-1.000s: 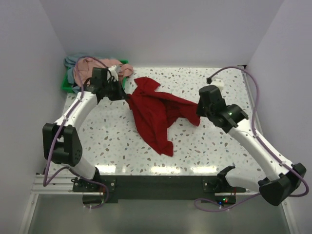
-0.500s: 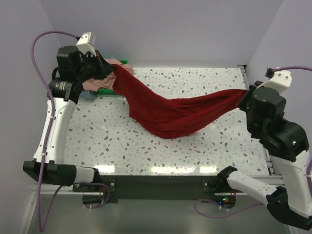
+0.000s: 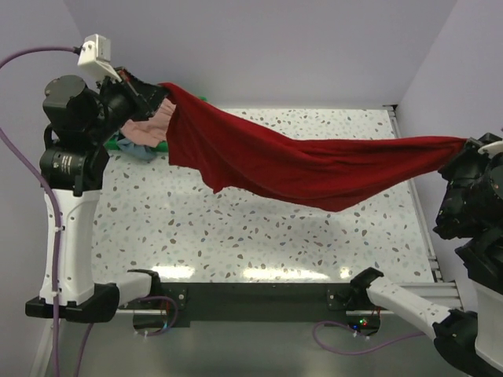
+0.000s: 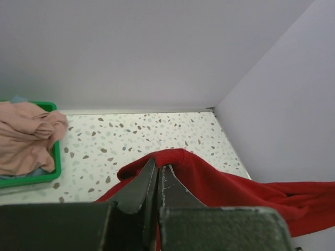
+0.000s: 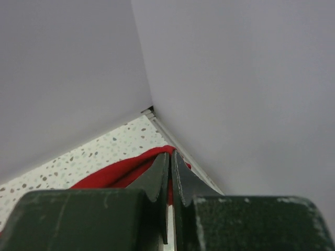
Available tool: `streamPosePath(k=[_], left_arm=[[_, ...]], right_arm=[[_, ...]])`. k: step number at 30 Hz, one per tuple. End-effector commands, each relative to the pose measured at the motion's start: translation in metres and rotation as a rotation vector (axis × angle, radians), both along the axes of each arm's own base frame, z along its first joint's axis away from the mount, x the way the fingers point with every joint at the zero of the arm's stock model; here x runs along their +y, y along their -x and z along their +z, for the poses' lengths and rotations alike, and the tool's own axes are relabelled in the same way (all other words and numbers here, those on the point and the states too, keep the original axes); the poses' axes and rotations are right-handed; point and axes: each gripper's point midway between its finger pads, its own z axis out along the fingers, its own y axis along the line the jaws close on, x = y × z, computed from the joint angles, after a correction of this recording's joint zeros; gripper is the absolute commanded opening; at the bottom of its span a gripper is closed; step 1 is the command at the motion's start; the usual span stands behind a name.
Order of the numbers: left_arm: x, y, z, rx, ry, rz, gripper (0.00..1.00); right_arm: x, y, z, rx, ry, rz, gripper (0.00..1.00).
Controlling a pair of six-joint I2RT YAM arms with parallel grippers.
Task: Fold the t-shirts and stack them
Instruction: Flatten the tshirt out
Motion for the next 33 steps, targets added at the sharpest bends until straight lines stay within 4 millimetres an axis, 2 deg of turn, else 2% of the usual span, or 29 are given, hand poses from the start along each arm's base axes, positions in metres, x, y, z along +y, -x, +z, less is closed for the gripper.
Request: streamPosePath(k=[1,3,5,6,8,9,10,11,12,13,14,15,16,17,18,19,20,21,23,24,25,26,27,28,29,30,31,33], left_arm=[[-0.013,-0.024,-0.027,0.081,0.101,-0.042,0.0],[-0.022,-0.047,-0.062,0.135,0.108,-0.06,0.0],[-0.028,-0.067,-0.089,0.168,0.107,-0.065,0.0],[-0.034,-0.084,-0.114,0.223,0.094,-0.068,0.0],[-0.044,-0.103,-0.134,0.26,0.061,-0.092,0.0],[-0.057,-0.119,-0.163,0.318,0.036,-0.111,0.0],[-0.063,-0.126,-0.176,0.332,0.002,-0.128,0.0],[-0.069,-0.134,-0.183,0.334,-0.022,-0.136,0.0],[-0.074,-0.149,-0.214,0.388,-0.061,-0.117,0.0],[-0.073,-0.157,-0.227,0.401,-0.083,-0.106,0.0],[-0.074,-0.167,-0.233,0.4,-0.087,-0.099,0.0],[-0.068,-0.181,-0.255,0.433,-0.106,-0.057,0.0],[-0.065,-0.188,-0.262,0.441,-0.114,-0.038,0.0],[-0.066,-0.198,-0.256,0.419,-0.112,-0.034,0.0],[-0.066,-0.206,-0.267,0.428,-0.123,-0.03,0.0],[-0.067,-0.211,-0.268,0.423,-0.124,-0.029,0.04],[-0.068,-0.215,-0.266,0.414,-0.12,-0.033,0.16],[-0.07,-0.217,-0.275,0.43,-0.13,-0.043,0.41],[-0.065,-0.212,-0.285,0.457,-0.158,-0.026,0.57],[-0.059,-0.206,-0.278,0.438,-0.182,-0.013,0.69],[-0.053,-0.195,-0.299,0.474,-0.21,0.0,0.73],[-0.042,-0.186,-0.289,0.45,-0.238,0.04,0.75],[-0.031,-0.167,-0.319,0.518,-0.296,0.056,0.8],[-0.019,-0.158,-0.328,0.549,-0.322,0.088,0.81],[-0.003,-0.148,-0.329,0.561,-0.344,0.135,0.8],[0.005,-0.138,-0.341,0.594,-0.365,0.141,0.77],[0.012,-0.117,-0.368,0.669,-0.387,0.139,0.74],[0.023,-0.1,-0.382,0.71,-0.424,0.158,0.67]], right_arm=[[-0.015,-0.002,0.008,0.042,0.136,-0.153,0.0],[-0.012,-0.007,0.005,0.045,0.149,-0.169,0.0],[-0.003,-0.022,-0.012,0.086,0.181,-0.167,0.0],[0.003,-0.031,-0.019,0.098,0.186,-0.155,0.0],[0.016,-0.05,-0.041,0.157,0.213,-0.13,0.0],[0.023,-0.062,-0.056,0.187,0.203,-0.12,0.0],[0.033,-0.076,-0.071,0.211,0.202,-0.06,0.0],[0.024,-0.082,-0.082,0.233,0.178,-0.081,0.0],[0.025,-0.092,-0.096,0.236,0.125,-0.064,0.0],[0.018,-0.108,-0.116,0.282,0.1,-0.046,0.0],[0.016,-0.117,-0.126,0.301,0.078,-0.029,0.0],[0.014,-0.125,-0.134,0.308,0.05,-0.022,0.0],[0.008,-0.14,-0.149,0.354,0.03,-0.009,0.0],[0.006,-0.147,-0.155,0.371,0.012,-0.005,0.0],[0.004,-0.154,-0.153,0.368,-0.004,-0.005,0.0],[-0.001,-0.169,-0.169,0.416,-0.027,-0.003,0.0],[-0.003,-0.176,-0.173,0.422,-0.055,-0.005,0.0],[-0.005,-0.183,-0.18,0.441,-0.07,-0.005,0.0],[-0.006,-0.201,-0.19,0.471,-0.092,-0.008,0.0],[-0.007,-0.205,-0.188,0.473,-0.096,-0.009,0.0],[-0.006,-0.208,-0.192,0.488,-0.099,-0.009,0.0],[-0.005,-0.215,-0.201,0.514,-0.11,-0.009,0.24],[-0.004,-0.215,-0.201,0.53,-0.115,-0.005,0.38],[-0.002,-0.216,-0.205,0.547,-0.122,0.003,0.52],[0.002,-0.215,-0.21,0.565,-0.14,0.02,0.71],[0.005,-0.214,-0.214,0.571,-0.152,0.033,0.77],[0.008,-0.212,-0.216,0.576,-0.162,0.046,0.81],[0.016,-0.204,-0.222,0.574,-0.194,0.087,0.87]])
